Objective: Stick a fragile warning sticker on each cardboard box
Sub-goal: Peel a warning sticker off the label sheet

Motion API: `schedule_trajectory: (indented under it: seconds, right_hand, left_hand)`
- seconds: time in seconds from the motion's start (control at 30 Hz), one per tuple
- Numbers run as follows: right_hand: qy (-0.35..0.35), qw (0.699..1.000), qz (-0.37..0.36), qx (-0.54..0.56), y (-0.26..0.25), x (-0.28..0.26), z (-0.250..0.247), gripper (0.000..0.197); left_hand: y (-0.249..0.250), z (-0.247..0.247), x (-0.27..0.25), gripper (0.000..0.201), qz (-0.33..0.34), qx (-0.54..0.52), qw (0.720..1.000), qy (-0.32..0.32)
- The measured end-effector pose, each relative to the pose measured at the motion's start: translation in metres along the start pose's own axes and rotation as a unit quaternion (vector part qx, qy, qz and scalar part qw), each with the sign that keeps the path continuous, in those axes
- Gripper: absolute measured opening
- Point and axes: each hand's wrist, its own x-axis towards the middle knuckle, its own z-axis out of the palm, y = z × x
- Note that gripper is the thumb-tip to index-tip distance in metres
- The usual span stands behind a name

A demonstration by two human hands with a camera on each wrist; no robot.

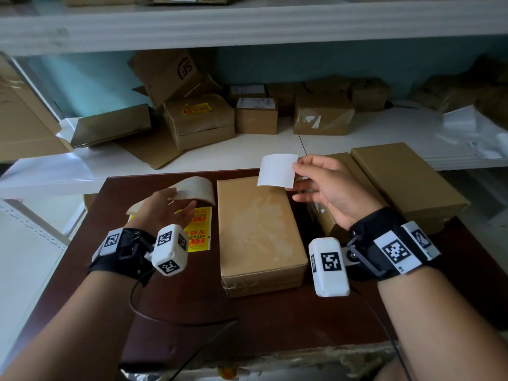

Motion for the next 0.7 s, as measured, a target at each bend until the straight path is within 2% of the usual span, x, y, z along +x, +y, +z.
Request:
schedule_trajectory:
  seconds: [0.13,0.23,0.33,0.4,0.47,0.53,0.57,0.6,0.7]
  right_hand:
    - [0.000,1.000,-0.001,-0.003,-0.001,-0.001,0.001,0.007]
    - [-0.002,1.000,-0.001,-0.002,-0.001,-0.002,0.002,0.006]
    - [-0.002,1.000,0.000,-0.001,-0.001,-0.002,0.003,0.006]
    - [-0.004,1.000,0.000,0.000,-0.001,-0.003,0.005,0.007]
    - [-0.006,1.000,-0.001,0.001,-0.001,-0.003,0.005,0.007]
    - [-0.007,1.000,0.000,0.000,-0.001,-0.003,0.006,0.006]
    - [-0.008,1.000,0.000,-0.001,0.000,-0.003,0.006,0.006]
    - [-0.009,1.000,0.001,-0.003,0.000,-0.003,0.006,0.006]
    - [-0.013,1.000,0.000,-0.006,0.000,-0.004,0.007,0.007]
  left_hand:
    - [-0.002,-0.001,0.005,0.035,-0.050,0.045,0.998,0.009]
    - [-0.002,0.002,-0.002,0.050,-0.119,0.079,0.990,-0.021]
    - [0.000,0.011,-0.019,0.054,-0.133,0.156,0.978,-0.046]
    - [0.002,0.016,-0.033,0.050,-0.086,0.301,0.949,-0.037]
    - [0.005,0.017,-0.043,0.044,-0.001,0.457,0.890,0.003]
    - [0.009,0.018,-0.052,0.043,0.066,0.546,0.834,0.041]
    - [0.011,0.019,-0.055,0.042,0.092,0.560,0.822,0.046]
    - [0.012,0.022,-0.060,0.040,0.120,0.555,0.822,0.040]
    - [0.016,0.034,-0.077,0.033,0.221,0.489,0.844,-0.020]
